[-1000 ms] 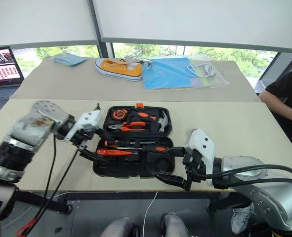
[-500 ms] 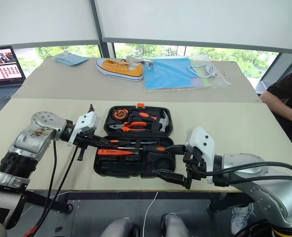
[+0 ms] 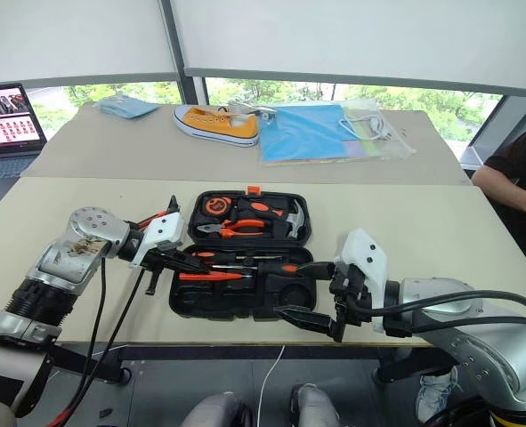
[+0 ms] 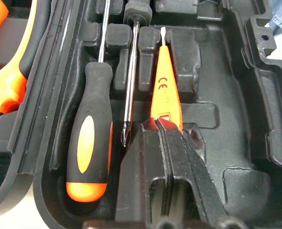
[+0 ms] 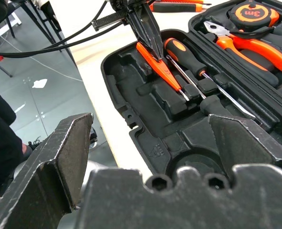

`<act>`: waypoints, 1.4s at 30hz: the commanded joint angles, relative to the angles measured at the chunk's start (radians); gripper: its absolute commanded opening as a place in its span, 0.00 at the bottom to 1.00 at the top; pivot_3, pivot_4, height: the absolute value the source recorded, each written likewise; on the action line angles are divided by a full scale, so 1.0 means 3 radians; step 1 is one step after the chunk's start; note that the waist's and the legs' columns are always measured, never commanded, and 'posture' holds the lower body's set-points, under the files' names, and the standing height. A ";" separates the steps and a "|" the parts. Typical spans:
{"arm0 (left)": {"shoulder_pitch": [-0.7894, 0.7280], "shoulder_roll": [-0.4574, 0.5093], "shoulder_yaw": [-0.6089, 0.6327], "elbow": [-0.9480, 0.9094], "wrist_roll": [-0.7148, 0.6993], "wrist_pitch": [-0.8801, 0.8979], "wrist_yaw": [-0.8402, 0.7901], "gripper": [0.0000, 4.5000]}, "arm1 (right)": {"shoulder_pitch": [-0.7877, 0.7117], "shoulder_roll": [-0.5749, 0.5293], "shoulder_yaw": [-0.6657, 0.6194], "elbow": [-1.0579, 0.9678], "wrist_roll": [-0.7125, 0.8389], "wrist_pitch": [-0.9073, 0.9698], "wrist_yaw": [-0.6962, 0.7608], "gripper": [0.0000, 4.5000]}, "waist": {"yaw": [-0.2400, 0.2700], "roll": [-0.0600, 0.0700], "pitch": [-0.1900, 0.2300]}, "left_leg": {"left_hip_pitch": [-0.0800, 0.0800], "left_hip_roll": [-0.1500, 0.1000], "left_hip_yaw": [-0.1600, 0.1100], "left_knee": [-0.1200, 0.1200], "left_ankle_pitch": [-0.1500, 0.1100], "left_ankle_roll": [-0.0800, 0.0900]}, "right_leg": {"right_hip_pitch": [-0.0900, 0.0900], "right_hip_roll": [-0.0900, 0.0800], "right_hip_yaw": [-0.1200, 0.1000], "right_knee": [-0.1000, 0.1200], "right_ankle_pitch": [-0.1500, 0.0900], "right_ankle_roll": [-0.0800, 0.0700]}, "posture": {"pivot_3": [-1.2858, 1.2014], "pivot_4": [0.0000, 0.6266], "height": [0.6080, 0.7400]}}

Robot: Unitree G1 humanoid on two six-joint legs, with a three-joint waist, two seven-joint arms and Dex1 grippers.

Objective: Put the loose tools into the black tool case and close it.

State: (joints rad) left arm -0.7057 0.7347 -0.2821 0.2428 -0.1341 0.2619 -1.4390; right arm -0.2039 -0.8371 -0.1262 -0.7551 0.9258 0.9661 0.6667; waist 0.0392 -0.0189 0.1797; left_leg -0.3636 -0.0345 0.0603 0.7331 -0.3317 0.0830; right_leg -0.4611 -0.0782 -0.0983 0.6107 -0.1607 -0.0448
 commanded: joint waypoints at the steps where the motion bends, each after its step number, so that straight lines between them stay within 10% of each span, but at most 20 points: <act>1: -0.0073 -0.0075 -0.0004 0.0063 0.0050 -0.0075 0.0047 0.00 | -0.0009 -0.0023 -0.0064 -0.0035 0.0046 -0.0041 -0.0030 1.00 | 0.0000 0.0000 0.0000 | 0.0000 0.0000 0.0000 0.0000 0.0000 0.0000 | 0.0000 0.0000 0.0000 0.0000 0.0000 0.0000 | 0.52 0.24 0.84; 42: 0.0659 -0.0212 0.0496 -0.0390 -0.0362 0.0268 0.0621 0.00 | 0.0005 -0.0028 0.0016 0.0070 -0.0057 -0.0107 0.0015 1.00 | 0.0001 0.0001 -0.0001 | 0.0012 0.0001 0.0000 -0.0002 0.0000 -0.0001 | 0.0008 -0.0003 0.0002 0.0001 -0.0006 0.0012 | 0.52 0.24 0.84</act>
State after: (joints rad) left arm -0.4983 0.6700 -0.1543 0.1220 -0.2302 0.3240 -1.2663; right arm -0.1877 -0.8368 -0.1148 -0.7228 0.9131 0.9634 0.6584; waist 0.0396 -0.0187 0.1795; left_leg -0.3601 -0.0341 0.0603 0.7327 -0.3319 0.0826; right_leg -0.4588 -0.0792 -0.0977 0.6113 -0.1626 -0.0408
